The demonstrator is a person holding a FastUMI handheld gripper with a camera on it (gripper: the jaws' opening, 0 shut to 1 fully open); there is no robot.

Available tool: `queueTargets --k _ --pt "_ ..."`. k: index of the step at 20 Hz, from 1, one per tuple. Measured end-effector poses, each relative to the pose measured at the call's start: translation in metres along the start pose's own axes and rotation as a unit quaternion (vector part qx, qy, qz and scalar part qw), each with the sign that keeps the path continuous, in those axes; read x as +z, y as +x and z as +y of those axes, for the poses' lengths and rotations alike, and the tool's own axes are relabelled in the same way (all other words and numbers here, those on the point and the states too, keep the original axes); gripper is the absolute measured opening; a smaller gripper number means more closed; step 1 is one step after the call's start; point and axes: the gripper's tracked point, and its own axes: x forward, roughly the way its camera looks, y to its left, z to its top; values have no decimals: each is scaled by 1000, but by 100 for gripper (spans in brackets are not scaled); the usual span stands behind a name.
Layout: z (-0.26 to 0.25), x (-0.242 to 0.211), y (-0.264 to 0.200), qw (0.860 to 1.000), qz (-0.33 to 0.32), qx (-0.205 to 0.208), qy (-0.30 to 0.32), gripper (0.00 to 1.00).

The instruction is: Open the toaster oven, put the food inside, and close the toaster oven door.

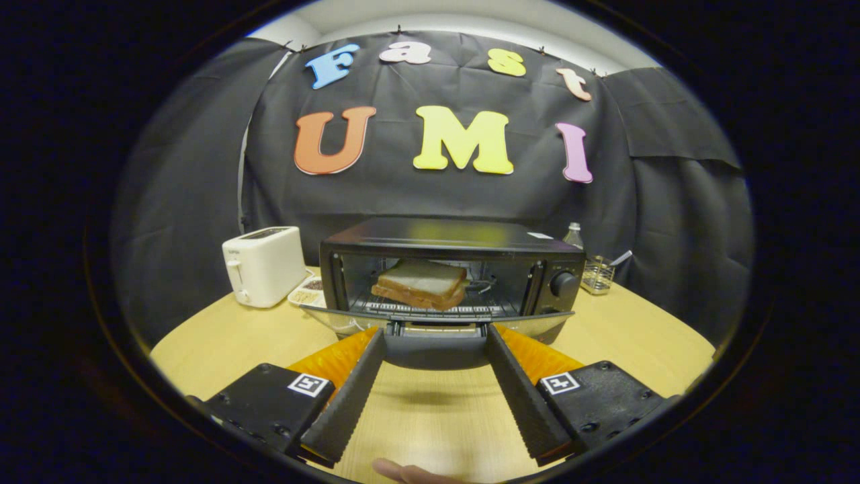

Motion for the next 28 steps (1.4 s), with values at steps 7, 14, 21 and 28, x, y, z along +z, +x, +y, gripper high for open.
queueTargets --k 7,14,21,28 --pt "-4 62 32 1000 -9 -27 1 100" --pt "1 97 -11 1000 -25 -11 -15 100" --pt "-41 188 -84 998 -45 -10 39 100" --pt "-54 290 -174 993 -114 -3 36 100"
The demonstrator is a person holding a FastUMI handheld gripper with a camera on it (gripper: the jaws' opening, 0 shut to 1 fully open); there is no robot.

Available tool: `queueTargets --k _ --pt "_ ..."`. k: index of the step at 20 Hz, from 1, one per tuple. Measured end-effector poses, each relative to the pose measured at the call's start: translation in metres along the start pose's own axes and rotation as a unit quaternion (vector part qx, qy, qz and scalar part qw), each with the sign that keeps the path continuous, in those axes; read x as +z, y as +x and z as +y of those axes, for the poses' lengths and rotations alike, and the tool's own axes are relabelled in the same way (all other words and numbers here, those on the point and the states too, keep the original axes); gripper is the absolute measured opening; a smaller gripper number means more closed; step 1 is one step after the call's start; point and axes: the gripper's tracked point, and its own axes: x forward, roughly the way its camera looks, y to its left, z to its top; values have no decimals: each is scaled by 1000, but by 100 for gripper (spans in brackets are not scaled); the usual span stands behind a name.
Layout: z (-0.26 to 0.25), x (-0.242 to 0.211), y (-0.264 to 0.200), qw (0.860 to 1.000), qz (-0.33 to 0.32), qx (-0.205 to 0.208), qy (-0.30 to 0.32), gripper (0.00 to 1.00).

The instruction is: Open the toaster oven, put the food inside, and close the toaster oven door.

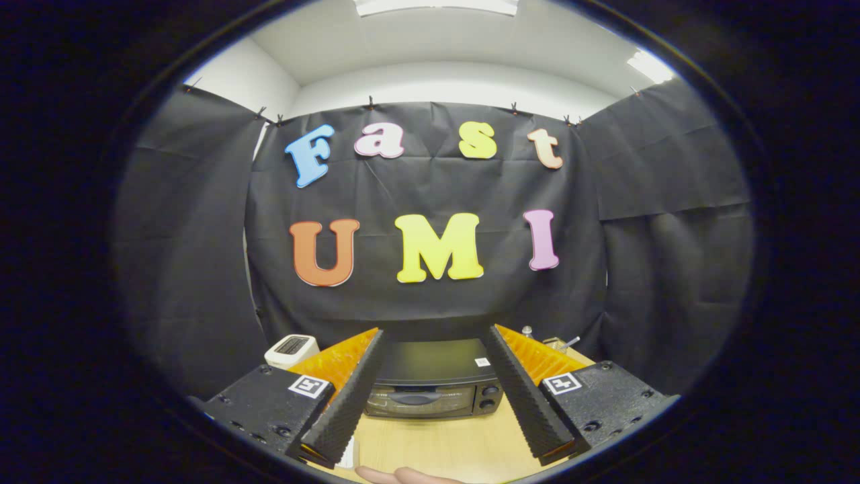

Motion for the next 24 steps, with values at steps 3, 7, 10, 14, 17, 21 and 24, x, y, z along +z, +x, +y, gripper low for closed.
queueTargets --k 3,7,10,14,17,21,24 --pt "-1 3 -36 1000 -2 11 -2 100" --pt "-26 -41 -81 1000 0 13 -17 100" --pt "-36 -58 -96 999 17 29 -15 100" --pt "-67 -67 -92 1000 26 12 8 100" --pt "-88 -72 -84 999 23 -26 13 100" --pt "-82 -90 -83 998 54 -19 18 100" --pt "-75 -94 -82 998 59 -5 16 100"
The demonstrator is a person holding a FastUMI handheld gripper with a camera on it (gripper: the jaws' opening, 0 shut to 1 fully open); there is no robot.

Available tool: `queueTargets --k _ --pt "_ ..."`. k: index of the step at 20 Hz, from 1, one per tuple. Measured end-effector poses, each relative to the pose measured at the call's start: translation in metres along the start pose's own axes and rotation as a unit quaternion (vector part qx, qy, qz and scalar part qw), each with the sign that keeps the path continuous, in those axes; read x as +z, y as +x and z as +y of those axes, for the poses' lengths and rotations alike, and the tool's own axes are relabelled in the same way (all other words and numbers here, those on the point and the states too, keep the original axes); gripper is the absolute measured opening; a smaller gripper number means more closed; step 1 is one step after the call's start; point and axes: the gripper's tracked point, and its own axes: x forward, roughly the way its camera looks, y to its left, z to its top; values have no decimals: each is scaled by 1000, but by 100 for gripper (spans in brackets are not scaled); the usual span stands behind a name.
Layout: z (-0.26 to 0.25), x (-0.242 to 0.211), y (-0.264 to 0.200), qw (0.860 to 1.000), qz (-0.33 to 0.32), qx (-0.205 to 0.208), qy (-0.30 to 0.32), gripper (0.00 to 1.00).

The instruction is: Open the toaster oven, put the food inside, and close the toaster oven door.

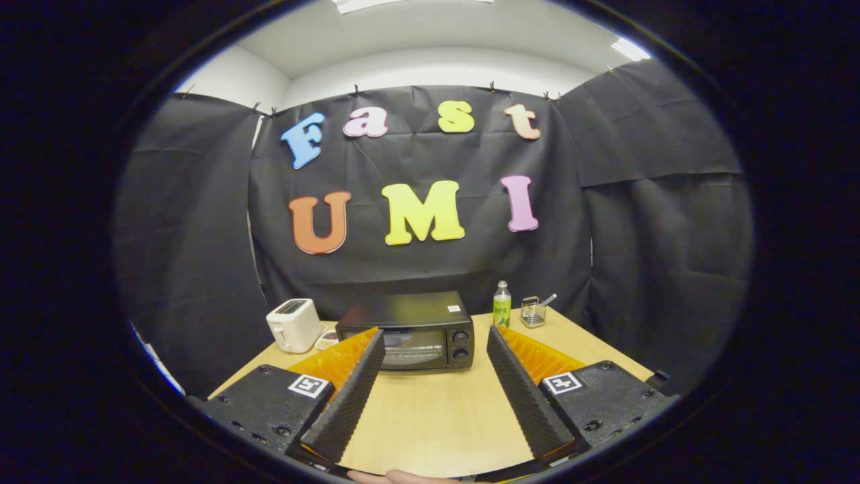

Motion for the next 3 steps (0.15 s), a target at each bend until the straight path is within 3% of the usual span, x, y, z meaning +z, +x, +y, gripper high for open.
queueTargets --k 3 --pt "5 -9 1 1000 5 -5 -19 100"
